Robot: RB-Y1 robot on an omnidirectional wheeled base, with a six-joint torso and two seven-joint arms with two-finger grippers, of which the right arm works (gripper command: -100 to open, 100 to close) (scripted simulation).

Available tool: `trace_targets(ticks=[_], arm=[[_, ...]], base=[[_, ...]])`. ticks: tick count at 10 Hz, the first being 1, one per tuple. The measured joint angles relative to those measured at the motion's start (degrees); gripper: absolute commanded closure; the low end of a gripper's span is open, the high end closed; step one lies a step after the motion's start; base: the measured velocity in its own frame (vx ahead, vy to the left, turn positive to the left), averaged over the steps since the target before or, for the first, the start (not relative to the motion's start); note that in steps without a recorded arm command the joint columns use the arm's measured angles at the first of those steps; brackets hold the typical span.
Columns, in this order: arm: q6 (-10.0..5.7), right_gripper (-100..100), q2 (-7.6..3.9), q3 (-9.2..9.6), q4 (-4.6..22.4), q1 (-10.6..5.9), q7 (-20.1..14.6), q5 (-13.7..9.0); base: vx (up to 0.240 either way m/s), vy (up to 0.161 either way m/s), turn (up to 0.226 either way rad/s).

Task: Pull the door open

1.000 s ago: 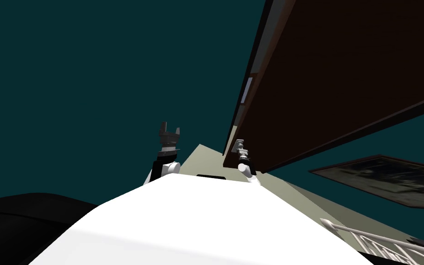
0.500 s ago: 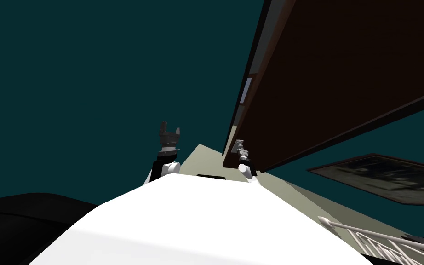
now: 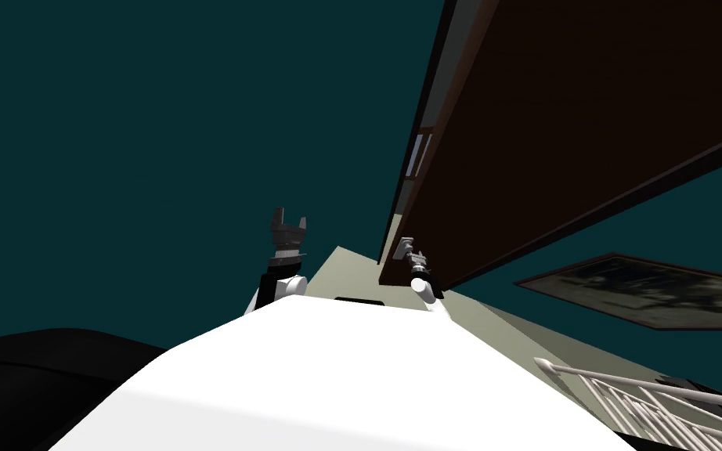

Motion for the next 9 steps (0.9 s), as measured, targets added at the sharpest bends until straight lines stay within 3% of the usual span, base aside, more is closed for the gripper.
trace_targets(ticks=[1,4,5,9], arm=[[0.49,-100,-0.53,0.07,0.35,-0.36,-0.37,-0.24],[3.75,-100,-0.62,-1.61,-0.48,-0.84,0.91,-1.66],[3.92,100,-0.85,-1.97,-0.11,-0.72,0.96,-1.77],[3.74,100,-0.75,-1.83,-0.21,-0.65,0.91,-1.71]], base=[[0.017,0.058,-0.048],[0.021,0.041,-0.054],[0.008,-0.021,0.028],[-0.006,0.0,0.002]])
